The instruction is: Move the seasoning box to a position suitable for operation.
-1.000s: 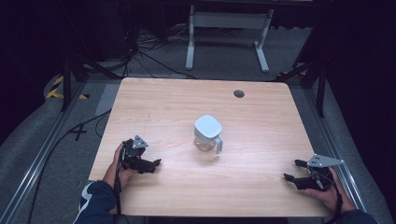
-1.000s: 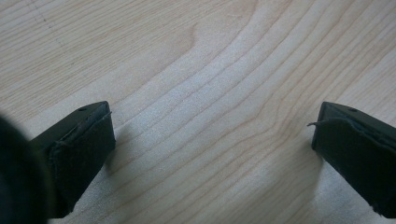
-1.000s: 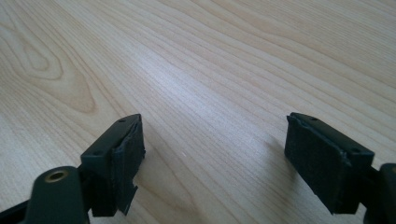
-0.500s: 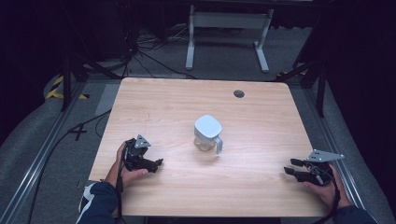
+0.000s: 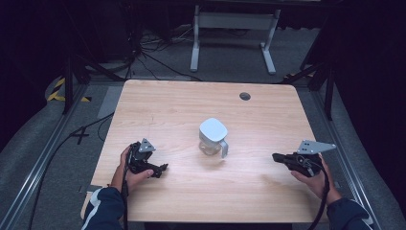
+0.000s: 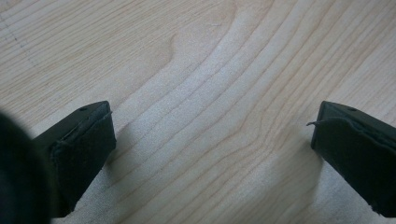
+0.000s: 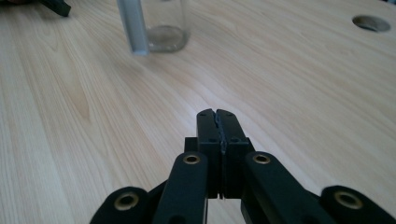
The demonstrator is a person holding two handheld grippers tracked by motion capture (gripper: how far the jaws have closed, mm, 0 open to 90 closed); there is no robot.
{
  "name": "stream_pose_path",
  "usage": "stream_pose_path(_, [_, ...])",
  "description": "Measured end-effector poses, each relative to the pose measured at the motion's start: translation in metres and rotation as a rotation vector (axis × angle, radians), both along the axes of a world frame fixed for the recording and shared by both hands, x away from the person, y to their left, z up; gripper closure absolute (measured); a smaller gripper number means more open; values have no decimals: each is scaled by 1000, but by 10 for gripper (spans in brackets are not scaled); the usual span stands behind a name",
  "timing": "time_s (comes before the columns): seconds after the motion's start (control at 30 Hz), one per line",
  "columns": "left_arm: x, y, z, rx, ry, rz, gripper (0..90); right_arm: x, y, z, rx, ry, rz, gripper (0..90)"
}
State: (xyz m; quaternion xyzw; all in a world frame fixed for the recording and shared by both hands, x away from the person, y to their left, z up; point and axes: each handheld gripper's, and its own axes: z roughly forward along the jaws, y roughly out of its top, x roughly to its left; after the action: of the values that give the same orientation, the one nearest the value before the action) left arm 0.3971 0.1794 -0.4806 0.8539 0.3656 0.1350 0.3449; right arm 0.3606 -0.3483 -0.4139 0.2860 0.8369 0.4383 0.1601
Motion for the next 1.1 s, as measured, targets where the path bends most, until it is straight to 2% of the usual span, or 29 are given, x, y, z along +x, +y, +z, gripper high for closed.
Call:
stream_pose_path(0.03, [0,0,0,1,2,1,0,6,12,6,17,-12,17,900])
stream_pose_path(0.1, [0,0,0,-1,3,3,0,12,24,12,22,-28,37,900])
stream_pose_path(0.13, [0,0,0,-1,3,3,0,12,24,12,22,-28,37,900])
stream_pose_path(0.17, [0,0,0,0,3,3,0,18,41,21,35,-47,60,900])
stream_pose_path(0.2, [0,0,0,-1,-1,0,0,18,41,21,35,-47,60,900])
stream_pose_path(0.23, [0,0,0,-1,-1,-2,0,22,57,30,45,-69,87,900])
stream_pose_path(0.27, [0,0,0,-1,-1,0,0,22,57,30,45,-69,87,900])
stream_pose_path(0.3, [0,0,0,-1,1,2,0,27,74,37,57,-95,125,900])
stream_pose_path(0.37, [0,0,0,1,1,0,0,28,80,39,59,-99,136,900])
stream_pose_path(0.43, [0,0,0,2,-10,-4,4,36,104,46,81,-122,172,900])
stream_pose_path(0.5, [0,0,0,1,-8,-3,5,40,114,47,88,-124,180,900])
stream_pose_path(0.53, [0,0,0,1,-8,-3,5,40,114,47,88,-124,180,900])
stream_pose_path(0.7, [-2,0,0,-1,-2,8,8,50,139,40,63,-116,219,900])
stream_pose_path(0.8, [-3,0,0,-2,-5,16,8,53,142,41,73,-122,223,900])
stream_pose_path(0.83, [-3,0,0,-2,-6,19,8,55,141,43,90,-127,223,900])
stream_pose_path(1.03, [-4,-1,0,4,-6,31,8,58,148,42,82,-122,235,900])
stream_pose_path(1.1, [-5,-1,0,3,-3,42,7,59,152,40,58,-119,238,900])
